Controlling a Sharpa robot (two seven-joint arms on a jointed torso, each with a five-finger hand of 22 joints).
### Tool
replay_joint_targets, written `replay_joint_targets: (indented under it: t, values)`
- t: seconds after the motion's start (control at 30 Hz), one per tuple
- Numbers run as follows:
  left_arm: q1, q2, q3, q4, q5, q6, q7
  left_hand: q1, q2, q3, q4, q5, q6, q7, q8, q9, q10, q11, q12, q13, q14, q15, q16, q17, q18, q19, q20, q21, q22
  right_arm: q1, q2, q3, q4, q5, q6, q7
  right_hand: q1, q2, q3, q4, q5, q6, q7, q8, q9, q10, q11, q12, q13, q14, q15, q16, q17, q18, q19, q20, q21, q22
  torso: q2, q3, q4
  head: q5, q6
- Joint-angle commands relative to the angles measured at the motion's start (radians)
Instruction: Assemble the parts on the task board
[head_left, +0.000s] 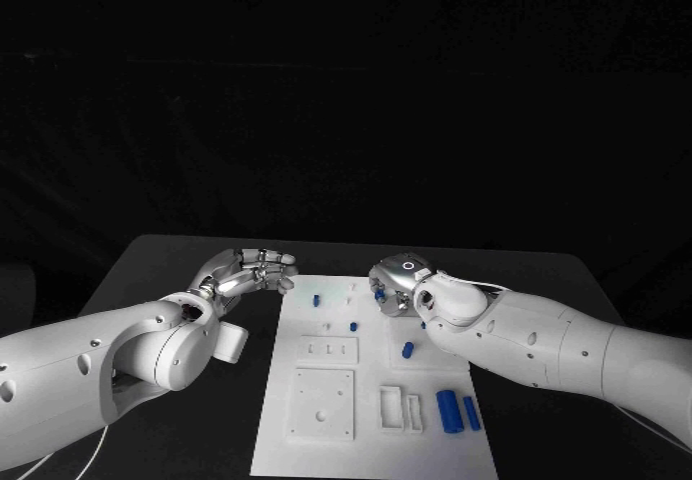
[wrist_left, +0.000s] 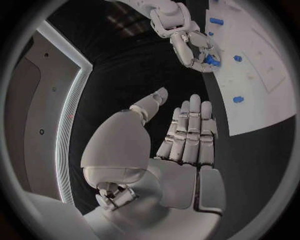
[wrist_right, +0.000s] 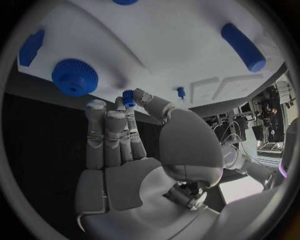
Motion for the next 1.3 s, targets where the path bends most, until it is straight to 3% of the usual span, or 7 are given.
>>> replay_joint_targets:
  t: [0.03, 0.3, 0.57, 0.8, 0.93, 1.13, 1.3]
  values:
    - [0.002, 0.004, 0.001, 0.002, 0.004, 0.013, 0.007, -0.008, 0.001, 0.002, -0.006, 0.004, 0.005, 0.002, -0.002, -0.001, 0.004, 0.005, -0.005, -0.001, 0.008, -0.002, -0.004, 0.001, 0.021, 0.004, 0.001, 0.005, 0.018, 0.000, 0.015, 0.001, -0.007, -0.027, -0.042, -0.032, 0.005, 0.001, 0.008, 0.000, 0.006, 0.007, -0.001, 0.006, 0.018, 0.036, 0.007, 0.003, 0.003, -0.017, -0.023, 0.006, -0.001, 0.055, 0.006, -0.016, 0.005, 0.024, 0.001, -0.0010, 0.0012, 0.001, 0.003]
    - [0.002, 0.011, 0.001, -0.001, 0.004, 0.017, 0.007, -0.009, 0.001, 0.003, -0.007, 0.005, 0.005, 0.002, -0.002, -0.001, 0.004, 0.005, -0.005, -0.001, 0.008, -0.002, -0.004, 0.001, 0.021, 0.004, 0.001, 0.005, 0.018, 0.000, 0.064, 0.001, -0.047, -0.037, -0.057, -0.039, 0.006, -0.002, 0.010, 0.001, 0.006, 0.007, -0.001, 0.007, 0.018, 0.036, 0.007, 0.002, 0.004, -0.017, -0.023, 0.007, -0.002, 0.055, 0.005, -0.016, 0.007, 0.023, 0.003, -0.0009, 0.0028, 0.001, 0.006]
    - [0.002, 0.010, 0.001, 0.001, 0.004, 0.018, 0.009, -0.005, 0.000, 0.007, -0.015, 0.004, 0.005, 0.002, -0.003, -0.002, 0.005, 0.004, -0.007, -0.001, 0.009, -0.002, -0.005, 0.002, 0.021, 0.004, 0.001, 0.006, 0.019, 0.000, 0.092, 0.019, -0.056, -0.060, -0.076, -0.048, 0.009, -0.006, 0.015, 0.002, 0.006, 0.007, -0.002, 0.007, 0.020, 0.037, 0.006, 0.000, 0.005, -0.017, -0.024, 0.008, -0.003, 0.055, 0.005, -0.018, 0.011, 0.023, 0.007, -0.0025, 0.0047, 0.005, 0.006]
    - [0.002, 0.014, 0.001, -0.002, 0.004, 0.018, 0.008, -0.004, 0.000, 0.008, -0.018, 0.004, 0.006, 0.002, -0.003, -0.002, 0.006, 0.004, -0.007, -0.001, 0.009, -0.002, -0.006, 0.003, 0.021, 0.004, 0.001, 0.006, 0.019, 0.002, 0.104, 0.025, -0.067, -0.075, -0.090, -0.057, 0.011, -0.012, 0.021, 0.005, 0.006, 0.009, -0.002, 0.007, 0.021, 0.038, 0.006, -0.001, 0.007, -0.017, -0.024, 0.010, -0.005, 0.055, 0.004, -0.019, 0.014, 0.022, 0.013, -0.0070, 0.0089, -0.001, 0.010]
    - [0.002, 0.015, 0.001, -0.002, 0.004, 0.018, 0.008, -0.004, 0.000, 0.008, -0.019, 0.004, 0.006, 0.002, -0.003, -0.002, 0.006, 0.004, -0.007, -0.001, 0.009, -0.002, -0.006, 0.003, 0.021, 0.004, 0.001, 0.006, 0.019, 0.003, 0.107, 0.037, -0.069, -0.081, -0.094, -0.060, 0.011, -0.012, 0.022, 0.006, 0.006, 0.009, -0.002, 0.007, 0.021, 0.038, 0.006, -0.001, 0.008, -0.018, -0.024, 0.011, -0.005, 0.055, 0.004, -0.019, 0.015, 0.022, 0.018, -0.0102, 0.0114, -0.004, 0.013]
    - [0.002, 0.016, 0.002, -0.002, 0.003, 0.015, 0.009, -0.004, -0.001, 0.009, -0.020, 0.004, 0.006, 0.002, -0.003, -0.002, 0.006, 0.004, -0.007, -0.001, 0.009, -0.002, -0.006, 0.003, 0.021, 0.004, 0.001, 0.006, 0.019, 0.003, 0.119, 0.037, -0.079, -0.084, -0.092, -0.061, 0.014, -0.018, 0.027, 0.009, 0.006, 0.010, -0.003, 0.008, 0.022, 0.039, 0.006, -0.002, 0.009, -0.018, -0.024, 0.012, -0.006, 0.055, 0.004, -0.020, 0.017, 0.022, 0.023, -0.0136, 0.0134, -0.007, 0.014]
    - [0.002, 0.016, 0.002, -0.001, 0.003, 0.014, 0.009, -0.003, -0.001, 0.010, -0.022, 0.004, 0.006, 0.001, -0.003, -0.002, 0.006, 0.004, -0.008, -0.001, 0.007, -0.002, -0.008, 0.003, 0.021, 0.003, 0.001, 0.006, 0.019, 0.003, 0.127, 0.037, -0.089, -0.088, -0.093, -0.062, 0.015, -0.021, 0.029, 0.011, 0.006, 0.010, -0.003, 0.008, 0.023, 0.040, 0.006, -0.003, 0.010, -0.018, -0.024, 0.013, -0.007, 0.055, 0.004, -0.021, 0.019, 0.022, 0.027, -0.0137, 0.0162, -0.006, 0.012]
